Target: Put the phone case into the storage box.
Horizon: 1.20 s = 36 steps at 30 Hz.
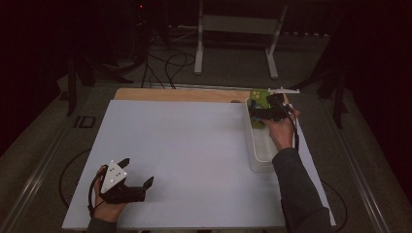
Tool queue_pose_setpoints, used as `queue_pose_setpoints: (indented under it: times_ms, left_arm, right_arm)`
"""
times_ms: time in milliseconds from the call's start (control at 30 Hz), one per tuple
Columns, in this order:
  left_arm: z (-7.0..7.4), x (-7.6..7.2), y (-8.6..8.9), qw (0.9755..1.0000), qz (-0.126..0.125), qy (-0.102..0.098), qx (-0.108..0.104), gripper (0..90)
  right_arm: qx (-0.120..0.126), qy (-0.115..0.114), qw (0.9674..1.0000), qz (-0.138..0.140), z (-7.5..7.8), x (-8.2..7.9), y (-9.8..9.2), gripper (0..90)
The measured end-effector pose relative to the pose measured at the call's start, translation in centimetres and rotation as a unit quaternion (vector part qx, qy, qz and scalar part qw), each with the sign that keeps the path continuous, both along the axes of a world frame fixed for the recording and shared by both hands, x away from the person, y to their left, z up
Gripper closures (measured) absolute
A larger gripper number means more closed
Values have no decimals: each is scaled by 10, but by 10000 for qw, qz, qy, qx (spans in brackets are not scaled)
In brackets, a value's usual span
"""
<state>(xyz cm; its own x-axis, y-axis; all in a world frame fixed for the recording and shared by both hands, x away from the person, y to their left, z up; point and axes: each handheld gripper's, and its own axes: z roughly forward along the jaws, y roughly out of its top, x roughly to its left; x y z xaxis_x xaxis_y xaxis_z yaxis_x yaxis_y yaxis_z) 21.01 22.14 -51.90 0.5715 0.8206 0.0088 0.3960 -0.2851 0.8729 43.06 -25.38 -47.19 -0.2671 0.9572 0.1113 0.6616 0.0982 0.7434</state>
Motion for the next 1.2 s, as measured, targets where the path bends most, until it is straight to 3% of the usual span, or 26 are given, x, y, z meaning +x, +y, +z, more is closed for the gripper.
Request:
queue_pose_setpoints:
  times_ms: [233,567,933,1200]
  left_arm:
    - [0,0,-1,10000,-22,14,17,0]
    - [-1,1,-2,10000,-41,21,35,0]
    - [-1,1,-4,10000,-58,27,42,0]
    - [-2,1,-5,10000,-74,37,47,0]
  right_arm:
    - [76,-97,9996,265,6,-15,1,83]
    - [208,-379,9973,589,14,-49,1,83]
    - [153,-520,9943,921,8,-82,7,83]
    - [364,-613,9923,1015,6,-109,2,83]
